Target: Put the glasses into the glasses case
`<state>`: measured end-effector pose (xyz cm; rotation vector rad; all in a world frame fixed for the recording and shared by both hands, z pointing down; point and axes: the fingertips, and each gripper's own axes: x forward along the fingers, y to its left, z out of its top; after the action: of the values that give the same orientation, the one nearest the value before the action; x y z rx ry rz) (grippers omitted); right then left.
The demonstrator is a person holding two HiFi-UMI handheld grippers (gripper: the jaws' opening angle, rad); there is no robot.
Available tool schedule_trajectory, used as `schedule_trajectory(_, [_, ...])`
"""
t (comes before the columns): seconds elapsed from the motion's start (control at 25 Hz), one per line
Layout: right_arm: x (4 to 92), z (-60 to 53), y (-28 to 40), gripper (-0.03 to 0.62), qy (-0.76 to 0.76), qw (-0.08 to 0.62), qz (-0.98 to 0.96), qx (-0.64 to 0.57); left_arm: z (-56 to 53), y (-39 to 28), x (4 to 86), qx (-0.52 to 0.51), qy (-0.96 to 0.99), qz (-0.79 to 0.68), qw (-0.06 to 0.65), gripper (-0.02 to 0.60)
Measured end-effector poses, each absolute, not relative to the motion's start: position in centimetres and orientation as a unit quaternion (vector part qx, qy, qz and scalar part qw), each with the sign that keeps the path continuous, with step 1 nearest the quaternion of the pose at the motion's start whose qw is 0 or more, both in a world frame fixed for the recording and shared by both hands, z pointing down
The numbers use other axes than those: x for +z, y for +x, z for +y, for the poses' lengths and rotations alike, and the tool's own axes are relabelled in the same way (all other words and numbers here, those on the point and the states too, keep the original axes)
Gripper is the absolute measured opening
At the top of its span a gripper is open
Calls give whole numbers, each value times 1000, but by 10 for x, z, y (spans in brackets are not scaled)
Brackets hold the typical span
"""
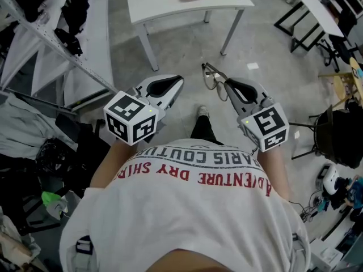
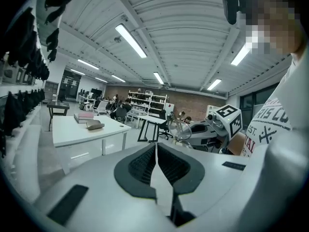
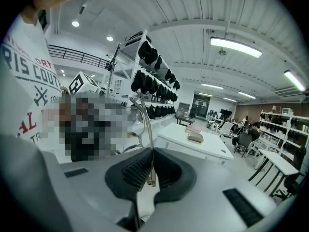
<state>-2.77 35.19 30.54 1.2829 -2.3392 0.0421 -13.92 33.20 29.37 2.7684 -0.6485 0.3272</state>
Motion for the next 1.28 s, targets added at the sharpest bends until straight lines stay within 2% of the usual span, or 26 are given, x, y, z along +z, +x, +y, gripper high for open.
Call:
schedule_trajectory(0.44, [325,264,13,32,453,235,-859,36,248,-100,310,127,950,-237,159,35])
schedule_trajectory(1.28, [347,27,130,32,388,264,-882,52,19,29,333,135,932,-270,200,35])
